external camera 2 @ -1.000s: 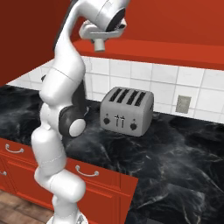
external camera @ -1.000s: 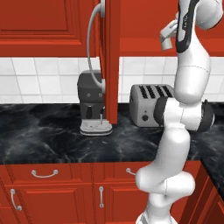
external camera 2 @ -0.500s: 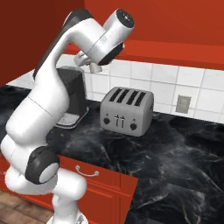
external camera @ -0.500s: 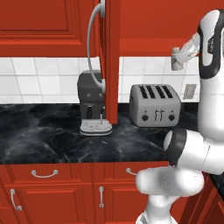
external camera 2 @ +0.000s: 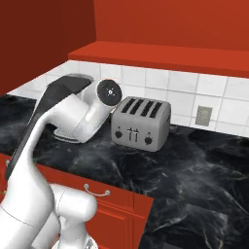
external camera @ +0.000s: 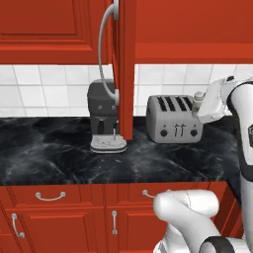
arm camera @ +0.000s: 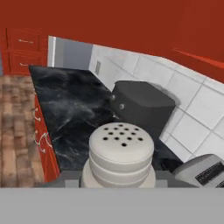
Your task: Collect the paprika, ketchup, and shaker from the cabinet and place them next to the stove.
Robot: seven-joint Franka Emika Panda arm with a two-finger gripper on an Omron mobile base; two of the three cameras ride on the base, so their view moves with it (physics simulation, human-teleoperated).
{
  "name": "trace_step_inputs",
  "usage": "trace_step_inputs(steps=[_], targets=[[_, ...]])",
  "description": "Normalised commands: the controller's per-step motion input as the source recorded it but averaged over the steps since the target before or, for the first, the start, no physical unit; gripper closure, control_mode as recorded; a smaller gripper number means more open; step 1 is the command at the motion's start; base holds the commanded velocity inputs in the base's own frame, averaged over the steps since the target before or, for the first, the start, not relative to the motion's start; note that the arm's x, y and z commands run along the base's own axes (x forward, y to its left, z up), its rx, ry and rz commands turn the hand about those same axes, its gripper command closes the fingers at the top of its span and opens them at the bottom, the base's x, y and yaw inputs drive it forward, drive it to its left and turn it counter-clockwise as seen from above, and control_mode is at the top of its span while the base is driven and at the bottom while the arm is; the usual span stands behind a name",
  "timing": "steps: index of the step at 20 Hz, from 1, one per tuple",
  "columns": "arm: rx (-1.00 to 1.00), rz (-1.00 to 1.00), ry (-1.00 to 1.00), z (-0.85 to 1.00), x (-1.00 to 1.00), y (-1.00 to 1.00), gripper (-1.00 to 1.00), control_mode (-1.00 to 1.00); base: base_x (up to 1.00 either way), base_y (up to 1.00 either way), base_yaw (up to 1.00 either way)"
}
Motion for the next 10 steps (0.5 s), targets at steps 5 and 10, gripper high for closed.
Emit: trace_step_inputs(steps=[5, 10], targets=[[0.0, 0.0, -0.1, -0.59, -1.0, 0.43, 1.0, -1.0, 0.0, 0.0, 0.0], [0.0, 0.01, -0.05, -0.45, -0.79, 0.34, 1.0, 1.0, -0.2, 0.1, 0.0]])
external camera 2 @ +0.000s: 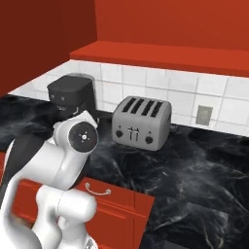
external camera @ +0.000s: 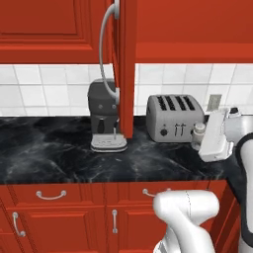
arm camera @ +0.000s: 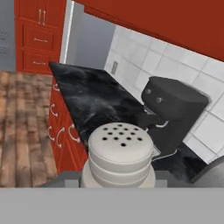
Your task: Collect the paprika, ketchup, and shaker from the cabinet and place them next to the stove.
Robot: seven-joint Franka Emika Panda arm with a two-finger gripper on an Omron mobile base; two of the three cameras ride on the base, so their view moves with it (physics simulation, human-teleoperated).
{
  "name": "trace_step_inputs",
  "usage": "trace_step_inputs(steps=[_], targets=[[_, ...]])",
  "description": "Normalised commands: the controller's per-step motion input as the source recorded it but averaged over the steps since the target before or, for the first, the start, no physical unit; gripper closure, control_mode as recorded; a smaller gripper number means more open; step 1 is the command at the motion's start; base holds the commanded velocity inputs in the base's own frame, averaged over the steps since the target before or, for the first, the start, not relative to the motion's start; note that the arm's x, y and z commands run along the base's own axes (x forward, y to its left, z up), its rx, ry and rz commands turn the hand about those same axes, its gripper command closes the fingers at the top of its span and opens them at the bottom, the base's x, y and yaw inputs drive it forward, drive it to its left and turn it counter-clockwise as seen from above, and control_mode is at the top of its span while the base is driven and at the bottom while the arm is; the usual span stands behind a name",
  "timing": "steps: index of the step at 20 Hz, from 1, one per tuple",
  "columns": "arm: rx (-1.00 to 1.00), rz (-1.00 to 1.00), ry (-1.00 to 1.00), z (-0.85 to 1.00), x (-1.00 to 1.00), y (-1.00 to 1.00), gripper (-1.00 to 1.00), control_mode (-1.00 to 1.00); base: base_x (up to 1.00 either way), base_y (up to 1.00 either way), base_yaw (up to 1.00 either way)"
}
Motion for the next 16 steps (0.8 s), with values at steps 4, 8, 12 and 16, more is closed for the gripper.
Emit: trace_step_inputs(steps=[4, 8, 12, 16], targets=[[0.0, 0.0, 0.0, 0.0, 0.0, 0.0, 1.0, 1.0, -1.0, 0.53, 0.05], [0.0, 0.0, 0.0, 0.0, 0.0, 0.0, 1.0, 1.0, -0.8, 0.9, 0.1], [0.0, 0.0, 0.0, 0.0, 0.0, 0.0, 1.0, 1.0, -0.32, 1.0, 0.1], [0.0, 0.0, 0.0, 0.0, 0.0, 0.0, 1.0, 1.0, 0.15, 1.0, 0.08]])
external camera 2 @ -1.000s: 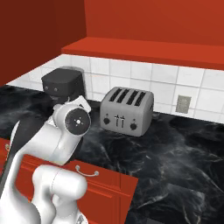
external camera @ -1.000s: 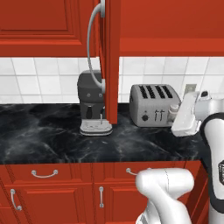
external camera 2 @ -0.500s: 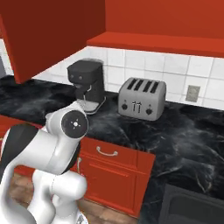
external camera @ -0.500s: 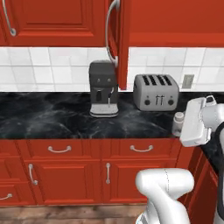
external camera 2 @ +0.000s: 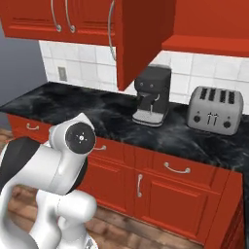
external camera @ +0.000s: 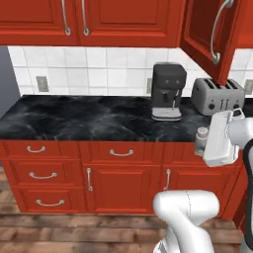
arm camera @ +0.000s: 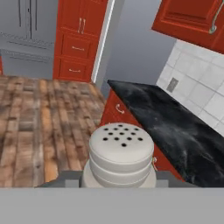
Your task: Collect the paprika, ketchup, and shaker from the cabinet and place them next to the stove.
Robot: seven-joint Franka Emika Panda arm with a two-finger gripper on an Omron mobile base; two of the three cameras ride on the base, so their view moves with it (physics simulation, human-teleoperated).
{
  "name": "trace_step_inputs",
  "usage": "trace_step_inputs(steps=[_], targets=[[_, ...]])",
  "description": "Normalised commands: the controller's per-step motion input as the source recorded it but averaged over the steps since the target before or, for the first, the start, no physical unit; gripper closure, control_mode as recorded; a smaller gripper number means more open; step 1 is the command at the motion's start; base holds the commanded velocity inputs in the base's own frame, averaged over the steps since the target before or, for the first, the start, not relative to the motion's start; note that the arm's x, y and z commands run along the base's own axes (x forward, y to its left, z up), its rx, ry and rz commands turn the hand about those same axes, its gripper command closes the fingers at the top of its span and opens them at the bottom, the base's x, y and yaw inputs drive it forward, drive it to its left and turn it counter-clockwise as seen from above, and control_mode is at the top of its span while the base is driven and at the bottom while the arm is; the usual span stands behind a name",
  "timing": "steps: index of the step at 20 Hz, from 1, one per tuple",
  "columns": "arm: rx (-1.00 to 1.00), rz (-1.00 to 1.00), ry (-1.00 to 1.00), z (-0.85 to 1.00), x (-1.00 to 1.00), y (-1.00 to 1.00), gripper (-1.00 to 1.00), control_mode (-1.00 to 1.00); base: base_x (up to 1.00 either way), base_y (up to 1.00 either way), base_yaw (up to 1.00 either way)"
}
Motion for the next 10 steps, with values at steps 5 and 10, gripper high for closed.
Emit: trace_step_inputs(steps=[5, 10], targets=[[0.0, 0.0, 0.0, 0.0, 0.0, 0.0, 1.0, 1.0, 0.44, 1.0, 0.13], [0.0, 0.0, 0.0, 0.0, 0.0, 0.0, 1.0, 1.0, 0.31, 1.0, 0.19]])
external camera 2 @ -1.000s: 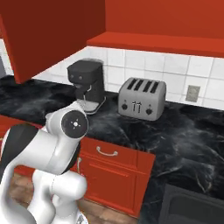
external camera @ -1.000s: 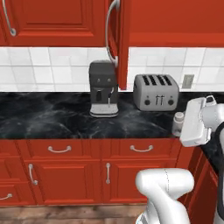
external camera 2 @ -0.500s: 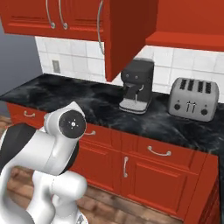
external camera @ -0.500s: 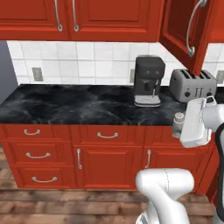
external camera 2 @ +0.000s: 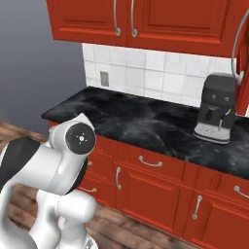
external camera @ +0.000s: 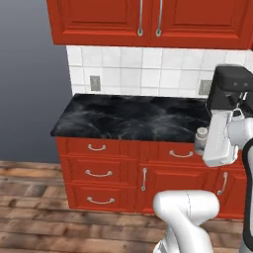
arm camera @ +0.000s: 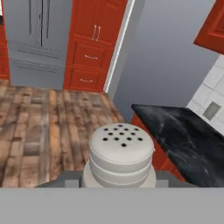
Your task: Collect the paprika, ketchup, and shaker from the cabinet and place them next to the stove.
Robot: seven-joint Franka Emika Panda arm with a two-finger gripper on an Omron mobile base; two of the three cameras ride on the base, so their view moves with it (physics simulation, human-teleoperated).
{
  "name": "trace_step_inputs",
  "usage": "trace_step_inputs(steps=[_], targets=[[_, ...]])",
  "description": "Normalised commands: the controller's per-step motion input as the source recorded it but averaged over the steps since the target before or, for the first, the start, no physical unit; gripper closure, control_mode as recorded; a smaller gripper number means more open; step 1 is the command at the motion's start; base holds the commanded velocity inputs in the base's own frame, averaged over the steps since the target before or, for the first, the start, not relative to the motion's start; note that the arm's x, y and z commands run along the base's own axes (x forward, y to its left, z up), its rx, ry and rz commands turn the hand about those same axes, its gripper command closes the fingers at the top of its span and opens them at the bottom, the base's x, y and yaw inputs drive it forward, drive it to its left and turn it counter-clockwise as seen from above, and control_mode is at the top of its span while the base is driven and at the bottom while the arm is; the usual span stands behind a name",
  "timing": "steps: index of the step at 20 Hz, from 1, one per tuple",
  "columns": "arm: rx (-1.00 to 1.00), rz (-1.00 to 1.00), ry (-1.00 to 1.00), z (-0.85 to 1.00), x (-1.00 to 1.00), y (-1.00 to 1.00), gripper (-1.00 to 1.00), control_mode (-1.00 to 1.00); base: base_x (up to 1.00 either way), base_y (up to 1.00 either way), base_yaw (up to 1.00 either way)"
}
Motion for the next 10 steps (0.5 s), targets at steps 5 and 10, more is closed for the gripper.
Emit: trace_step_inputs(steps=[5, 10], targets=[[0.0, 0.0, 0.0, 0.0, 0.0, 0.0, 1.0, 1.0, 0.36, 0.99, 0.31], [0.0, 0.0, 0.0, 0.0, 0.0, 0.0, 1.0, 1.0, 0.37, 0.87, 0.37]])
